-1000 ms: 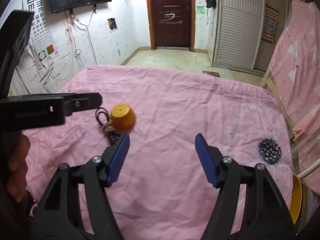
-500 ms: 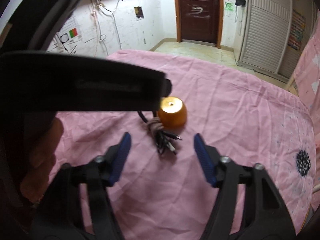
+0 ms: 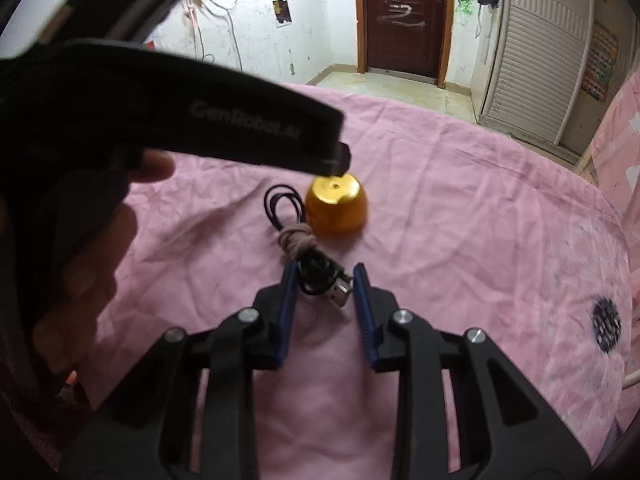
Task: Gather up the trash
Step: 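Grasp the yellow cap with the left tool while the right tool grasps the black cable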
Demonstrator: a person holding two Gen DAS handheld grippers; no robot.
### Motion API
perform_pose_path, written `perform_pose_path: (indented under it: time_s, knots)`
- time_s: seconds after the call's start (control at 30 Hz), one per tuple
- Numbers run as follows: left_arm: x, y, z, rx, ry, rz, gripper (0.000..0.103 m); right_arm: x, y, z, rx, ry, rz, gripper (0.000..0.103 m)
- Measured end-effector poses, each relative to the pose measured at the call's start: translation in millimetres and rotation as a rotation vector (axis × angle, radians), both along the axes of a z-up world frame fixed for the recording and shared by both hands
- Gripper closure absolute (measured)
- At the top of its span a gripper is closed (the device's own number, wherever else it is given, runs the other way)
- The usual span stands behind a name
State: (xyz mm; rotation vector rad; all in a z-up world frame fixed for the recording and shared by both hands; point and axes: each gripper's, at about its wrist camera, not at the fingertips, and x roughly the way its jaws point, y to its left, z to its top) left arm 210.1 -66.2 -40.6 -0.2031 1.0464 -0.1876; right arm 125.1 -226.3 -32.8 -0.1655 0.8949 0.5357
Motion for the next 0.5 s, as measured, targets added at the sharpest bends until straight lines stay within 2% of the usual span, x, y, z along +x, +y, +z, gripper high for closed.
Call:
perform_pose_path:
  time_s: [0.3,0.37,0.5]
  knots:
    - [0.0,-30.3,-8.1,0.038,0.001,-0.042,0.042,-19.7,-58.1,9.8,0.015,-0.037,-0.121,0.077]
    - [-0.2,-35.4,-9.3,0.046,0.005,-0.047,0.047,-21.6,-68.0,10.5,0.026,-0.041,-0.141,0.077]
    - [1.5,-41.6,-14.0,0.056,0.026,-0.047,0.048,-26.4,-78.3,9.6,0.040,-0.044,-0.162,0.076]
